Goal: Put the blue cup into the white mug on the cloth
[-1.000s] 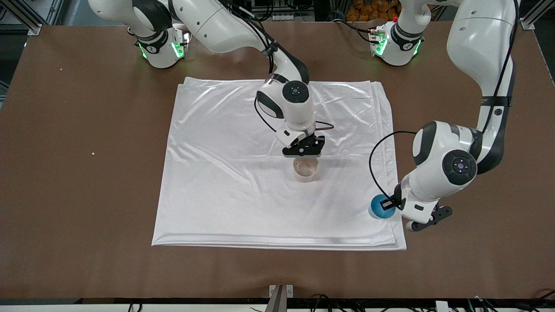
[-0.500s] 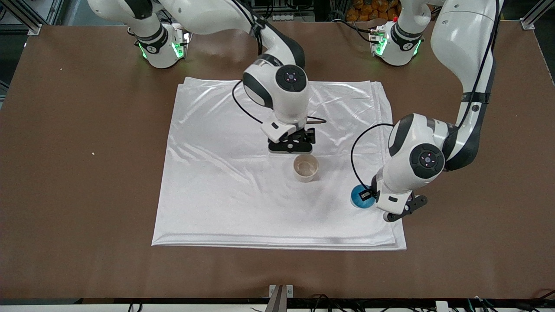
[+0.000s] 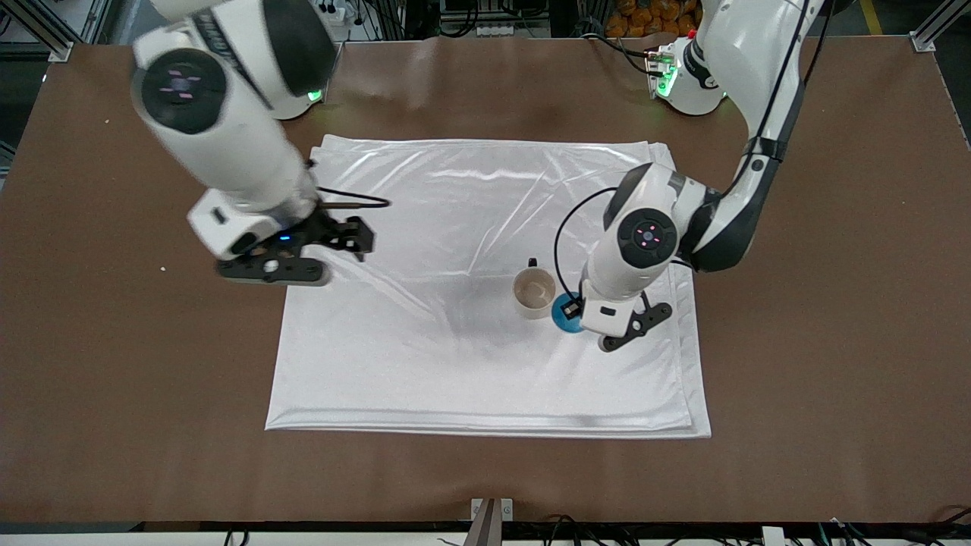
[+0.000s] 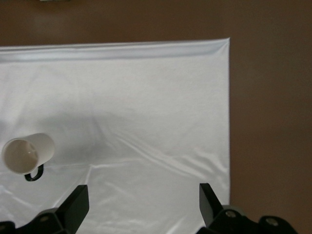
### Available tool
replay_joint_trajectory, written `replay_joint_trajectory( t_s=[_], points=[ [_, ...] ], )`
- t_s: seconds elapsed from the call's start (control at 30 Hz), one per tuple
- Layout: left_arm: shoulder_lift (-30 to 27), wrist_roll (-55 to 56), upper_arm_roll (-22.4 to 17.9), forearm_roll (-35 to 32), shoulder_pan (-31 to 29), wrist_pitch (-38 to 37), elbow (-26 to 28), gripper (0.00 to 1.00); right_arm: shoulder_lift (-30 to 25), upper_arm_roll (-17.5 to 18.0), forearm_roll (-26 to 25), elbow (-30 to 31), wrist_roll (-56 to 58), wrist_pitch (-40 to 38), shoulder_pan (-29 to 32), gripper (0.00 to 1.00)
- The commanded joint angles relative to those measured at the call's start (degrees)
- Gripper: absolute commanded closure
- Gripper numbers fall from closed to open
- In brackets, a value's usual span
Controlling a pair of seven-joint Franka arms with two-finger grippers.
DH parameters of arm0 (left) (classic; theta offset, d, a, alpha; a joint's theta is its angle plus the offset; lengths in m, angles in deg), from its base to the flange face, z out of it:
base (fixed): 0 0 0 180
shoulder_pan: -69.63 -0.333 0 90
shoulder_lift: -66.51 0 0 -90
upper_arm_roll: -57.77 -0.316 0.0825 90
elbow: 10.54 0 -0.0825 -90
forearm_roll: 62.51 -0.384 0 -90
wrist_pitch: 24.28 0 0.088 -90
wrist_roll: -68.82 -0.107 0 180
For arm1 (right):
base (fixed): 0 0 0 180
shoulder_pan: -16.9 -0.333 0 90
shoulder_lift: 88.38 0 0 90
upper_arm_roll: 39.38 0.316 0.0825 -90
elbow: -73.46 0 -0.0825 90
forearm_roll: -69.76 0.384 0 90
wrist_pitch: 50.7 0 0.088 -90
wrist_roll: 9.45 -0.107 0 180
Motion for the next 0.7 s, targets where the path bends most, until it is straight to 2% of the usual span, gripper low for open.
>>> replay_joint_trajectory(
  t_s=[0.0,0.3,0.47,0.5,0.53,0.57,0.63,0.67],
  points=[
    [1.5,0.9,-0.4,1.3,0.9,0.1,-0.3,1.0,-3.2,-1.3,0.2,4.3,2.5,2.4,0.7,0.0],
    [2.9,0.9,-0.4,1.3,1.3,0.9,-0.3,1.0,-6.2,-2.1,0.3,9.8,4.6,7.7,1.0,0.0],
    [3.8,0.9,-0.4,2.1,1.3,2.5,-0.3,1.0,-6.5,-2.0,0.2,9.6,4.5,7.6,0.6,0.0],
    [4.0,0.9,-0.4,3.0,1.2,2.6,-0.3,0.97,-6.6,-2.0,0.2,9.6,4.5,7.6,0.6,0.0],
    [4.2,0.9,-0.4,4.1,1.1,2.7,-0.3,0.86,-6.6,-2.0,0.2,9.7,4.5,7.6,0.4,0.0],
    [4.3,0.8,-0.4,5.1,1.0,2.7,-0.3,0.69,-6.6,-2.0,0.2,9.7,4.5,7.6,0.2,0.0],
    [4.4,-0.4,-0.5,5.4,1.0,2.8,-0.2,0.1,-6.7,-2.0,0.2,9.6,4.5,7.6,0.0,0.0],
    [4.5,-0.6,-0.7,4.9,1.3,2.8,-0.2,0.0,-6.7,-2.0,0.2,9.6,4.5,7.7,-0.1,0.0]
  ],
)
